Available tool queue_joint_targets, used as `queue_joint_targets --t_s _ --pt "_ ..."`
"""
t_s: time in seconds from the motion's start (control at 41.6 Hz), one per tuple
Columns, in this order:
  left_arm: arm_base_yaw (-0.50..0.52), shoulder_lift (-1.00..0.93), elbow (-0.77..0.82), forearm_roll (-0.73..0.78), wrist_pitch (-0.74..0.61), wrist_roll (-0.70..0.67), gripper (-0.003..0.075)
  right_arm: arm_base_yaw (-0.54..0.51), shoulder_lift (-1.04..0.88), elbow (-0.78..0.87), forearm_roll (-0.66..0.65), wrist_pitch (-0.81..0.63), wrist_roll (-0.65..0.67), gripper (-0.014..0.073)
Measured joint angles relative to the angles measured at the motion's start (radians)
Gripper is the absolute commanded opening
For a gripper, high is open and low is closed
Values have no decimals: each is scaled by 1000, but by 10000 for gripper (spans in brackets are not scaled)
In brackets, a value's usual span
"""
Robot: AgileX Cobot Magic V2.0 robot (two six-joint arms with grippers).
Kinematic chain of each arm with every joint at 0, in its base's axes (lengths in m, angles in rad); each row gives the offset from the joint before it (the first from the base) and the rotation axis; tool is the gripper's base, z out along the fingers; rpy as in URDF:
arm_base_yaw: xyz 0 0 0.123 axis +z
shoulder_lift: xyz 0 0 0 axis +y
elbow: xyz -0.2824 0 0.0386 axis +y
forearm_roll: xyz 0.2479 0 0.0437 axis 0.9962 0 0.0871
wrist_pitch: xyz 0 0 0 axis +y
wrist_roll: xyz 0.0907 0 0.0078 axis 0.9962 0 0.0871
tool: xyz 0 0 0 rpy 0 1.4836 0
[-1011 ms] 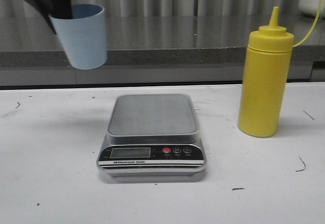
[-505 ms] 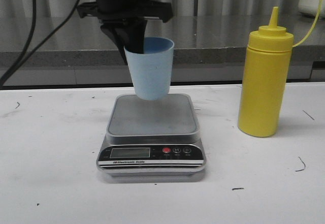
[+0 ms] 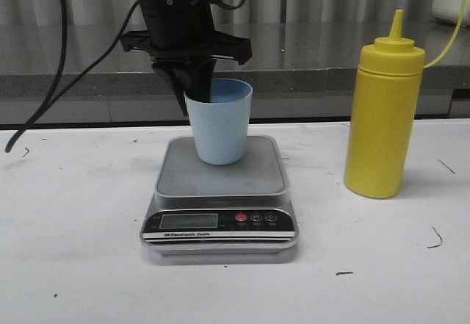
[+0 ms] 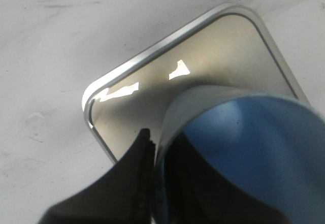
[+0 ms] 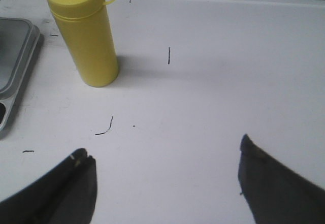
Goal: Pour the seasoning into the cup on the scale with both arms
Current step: 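Lift the cup with the left gripper and lower it onto the scale, then open the left gripper and raise it away from the cup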
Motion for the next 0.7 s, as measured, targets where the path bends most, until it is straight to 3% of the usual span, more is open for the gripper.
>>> queue_joint_targets --t_s 0.12,0.192,0.409,0.698 --pt "0 2 0 0 -2 0 354 0 0 0 0 0 0 591" --pt "0 2 0 0 -2 0 403 0 0 0 0 0 0 591" --pt "0 -40 0 0 -2 0 406 0 0 0 0 0 0 591" --pt "0 -266 48 -2 -25 0 395 0 0 0 0 0 0 591"
